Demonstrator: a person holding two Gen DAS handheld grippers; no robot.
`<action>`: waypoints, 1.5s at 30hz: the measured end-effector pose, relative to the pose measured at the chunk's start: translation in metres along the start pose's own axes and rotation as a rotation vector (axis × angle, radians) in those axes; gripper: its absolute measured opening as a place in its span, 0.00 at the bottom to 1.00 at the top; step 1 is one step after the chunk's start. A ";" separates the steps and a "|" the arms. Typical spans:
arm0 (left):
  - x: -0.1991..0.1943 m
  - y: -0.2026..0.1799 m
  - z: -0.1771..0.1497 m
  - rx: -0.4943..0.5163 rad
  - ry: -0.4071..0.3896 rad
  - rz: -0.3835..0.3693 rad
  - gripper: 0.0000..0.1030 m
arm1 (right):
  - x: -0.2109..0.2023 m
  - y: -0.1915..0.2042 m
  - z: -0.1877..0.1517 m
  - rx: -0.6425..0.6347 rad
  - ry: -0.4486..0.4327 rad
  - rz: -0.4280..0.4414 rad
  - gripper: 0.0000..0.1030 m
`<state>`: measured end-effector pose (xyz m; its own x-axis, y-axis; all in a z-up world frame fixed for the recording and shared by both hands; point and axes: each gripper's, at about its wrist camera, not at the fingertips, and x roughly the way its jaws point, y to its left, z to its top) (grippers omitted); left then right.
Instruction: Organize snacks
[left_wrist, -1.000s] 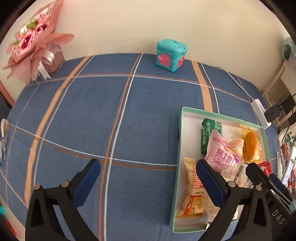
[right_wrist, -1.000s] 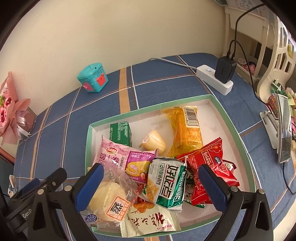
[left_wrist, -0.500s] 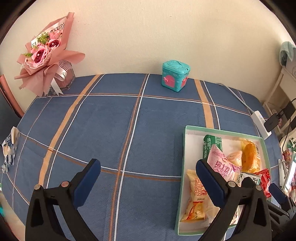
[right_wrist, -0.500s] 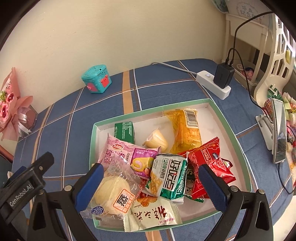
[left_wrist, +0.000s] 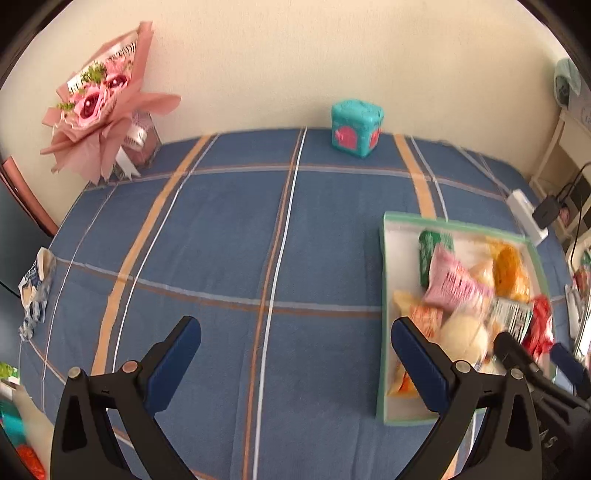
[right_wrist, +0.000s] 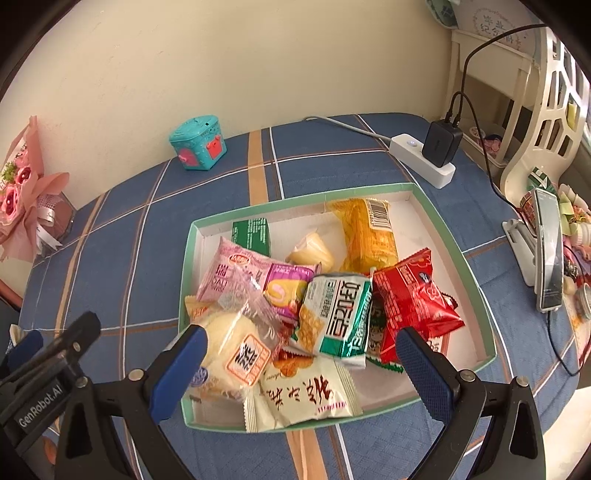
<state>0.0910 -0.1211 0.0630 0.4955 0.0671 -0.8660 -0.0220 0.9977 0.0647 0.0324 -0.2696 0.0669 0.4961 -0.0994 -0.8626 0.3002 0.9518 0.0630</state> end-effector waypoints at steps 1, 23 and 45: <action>0.000 0.000 -0.002 0.006 0.006 0.004 1.00 | -0.002 0.000 -0.002 -0.002 -0.002 0.002 1.00; -0.023 0.026 -0.052 0.035 0.048 0.038 0.99 | -0.025 0.005 -0.047 -0.038 0.014 0.012 1.00; -0.022 0.042 -0.056 -0.007 0.069 0.029 0.99 | -0.025 0.002 -0.051 -0.036 0.035 0.004 1.00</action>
<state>0.0305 -0.0798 0.0572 0.4336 0.0965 -0.8959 -0.0421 0.9953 0.0868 -0.0210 -0.2503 0.0625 0.4687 -0.0857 -0.8792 0.2679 0.9622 0.0490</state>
